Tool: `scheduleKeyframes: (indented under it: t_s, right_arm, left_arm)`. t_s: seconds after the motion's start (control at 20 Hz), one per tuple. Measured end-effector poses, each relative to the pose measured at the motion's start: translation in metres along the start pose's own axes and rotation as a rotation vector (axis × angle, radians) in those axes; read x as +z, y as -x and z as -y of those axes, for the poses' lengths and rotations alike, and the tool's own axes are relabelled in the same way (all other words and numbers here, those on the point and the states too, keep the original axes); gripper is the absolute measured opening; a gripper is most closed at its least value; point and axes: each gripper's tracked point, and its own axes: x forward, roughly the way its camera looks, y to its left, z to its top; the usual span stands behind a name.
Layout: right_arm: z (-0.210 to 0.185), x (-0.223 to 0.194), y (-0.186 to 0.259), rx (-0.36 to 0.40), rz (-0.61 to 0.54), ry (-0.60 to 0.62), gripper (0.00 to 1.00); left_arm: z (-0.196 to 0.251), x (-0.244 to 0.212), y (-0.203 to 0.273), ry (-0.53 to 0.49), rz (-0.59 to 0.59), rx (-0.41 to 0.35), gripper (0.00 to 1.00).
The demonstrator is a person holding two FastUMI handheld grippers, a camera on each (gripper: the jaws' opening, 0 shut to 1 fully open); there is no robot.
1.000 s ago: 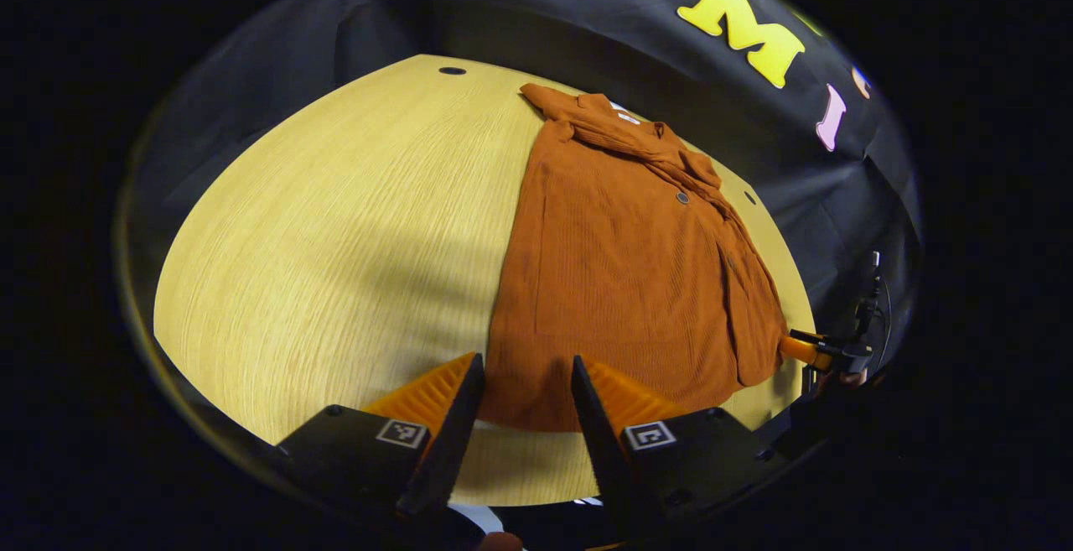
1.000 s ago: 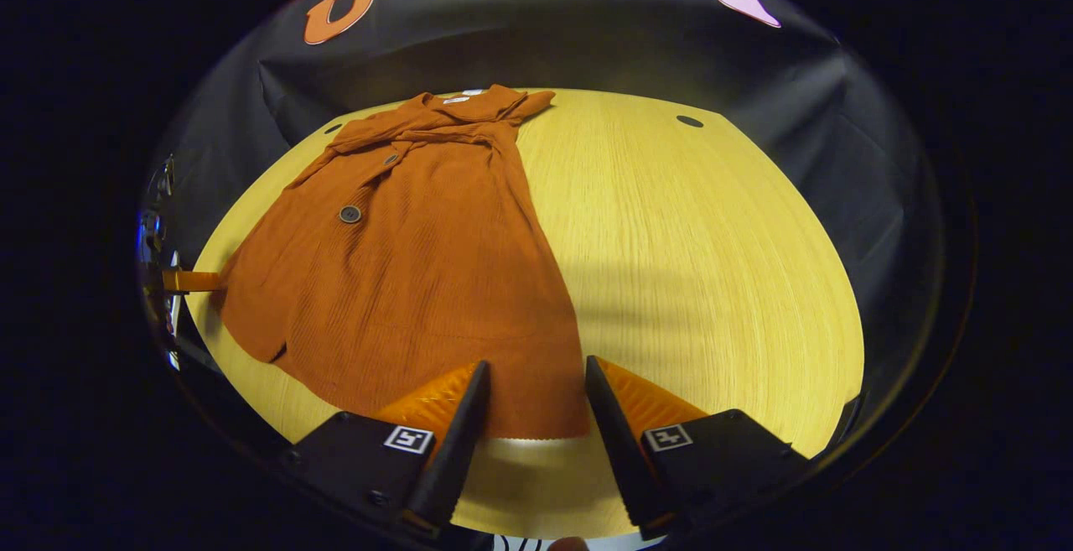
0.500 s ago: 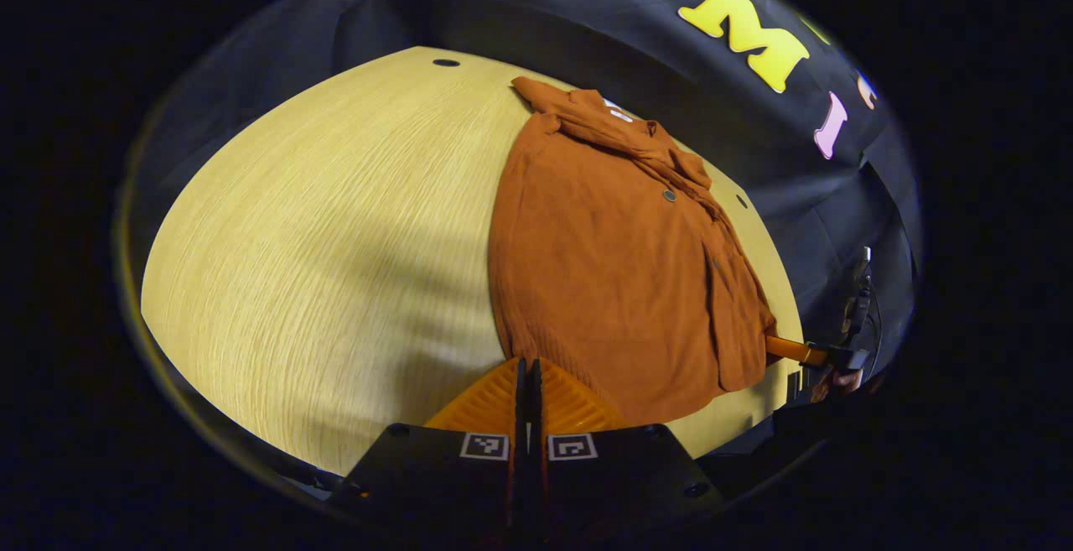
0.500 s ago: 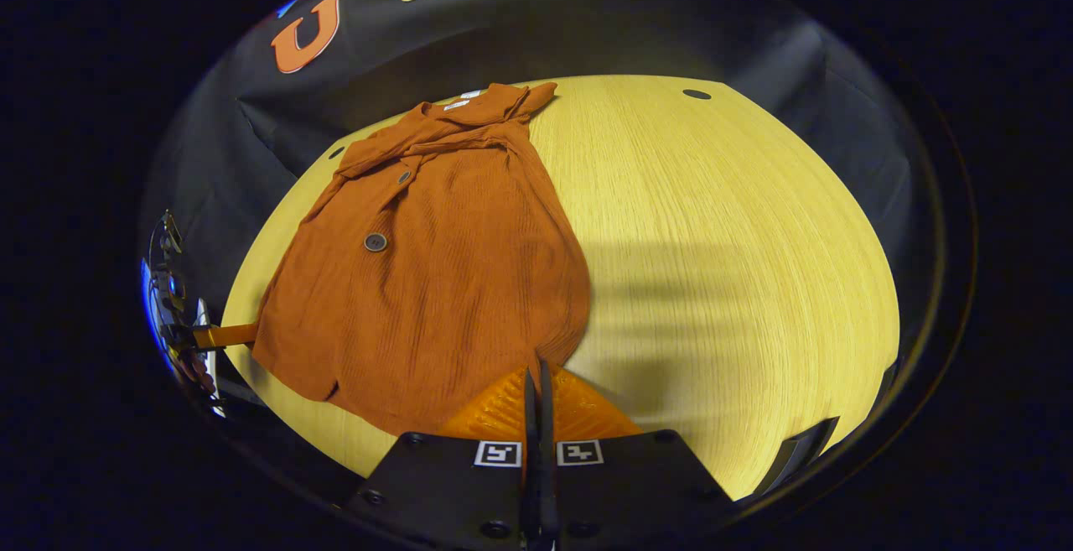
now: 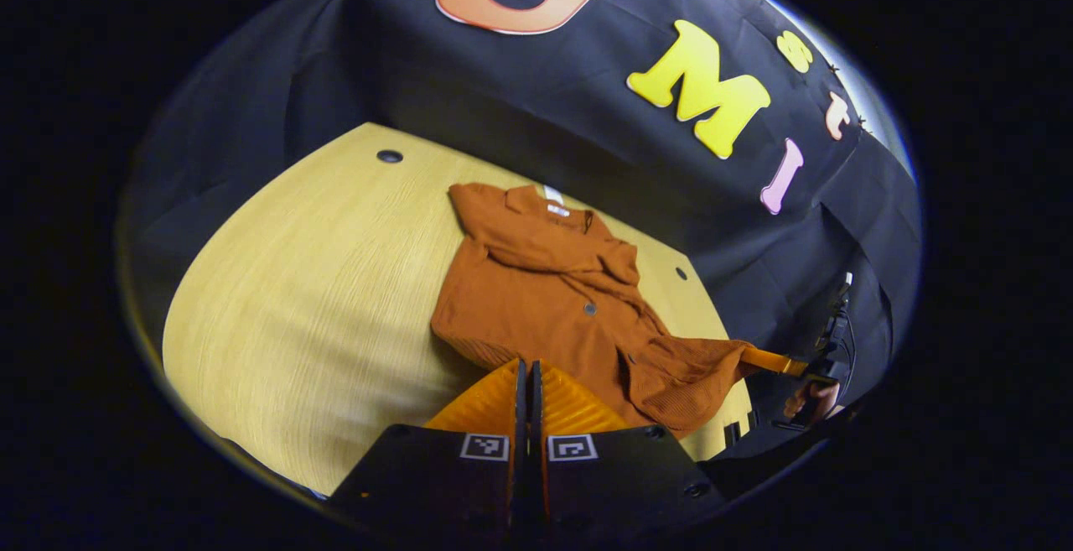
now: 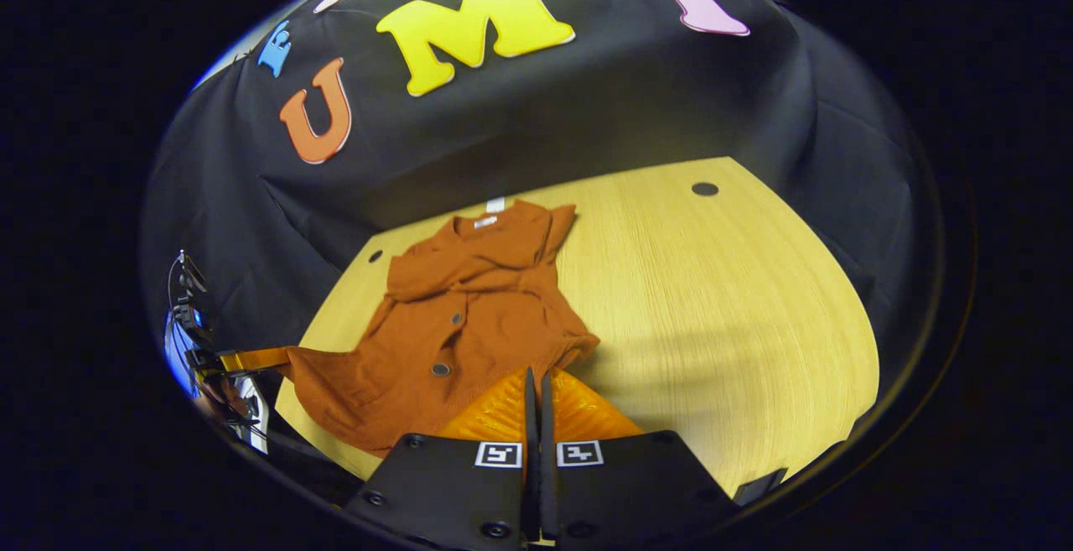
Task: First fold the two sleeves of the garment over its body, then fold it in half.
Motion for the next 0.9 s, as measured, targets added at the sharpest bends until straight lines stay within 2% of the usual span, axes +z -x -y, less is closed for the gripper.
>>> scheduleKeyframes:
  t_s: [0.3,0.4,0.55,0.75,0.9]
  right_arm:
    - [-0.04,0.129,-0.026,0.077,0.14,0.122,0.01]
    - [-0.052,0.163,-0.046,0.105,0.147,0.131,0.01]
    - [-0.059,0.214,-0.092,0.112,0.154,0.173,0.01]
    - [-0.058,0.252,-0.181,0.096,0.158,0.24,0.0]
    - [-0.034,0.238,-0.259,0.079,0.109,0.247,0.0]
  left_arm:
    - [0.03,0.127,-0.025,-0.028,0.098,-0.06,0.03]
    - [0.035,0.172,-0.041,0.019,0.122,-0.096,0.03]
    - [0.027,0.219,-0.082,0.033,0.141,-0.117,0.03]
    - [0.01,0.262,-0.16,0.062,0.133,-0.147,0.03]
    - [-0.019,0.267,-0.228,0.073,0.123,-0.128,0.03]
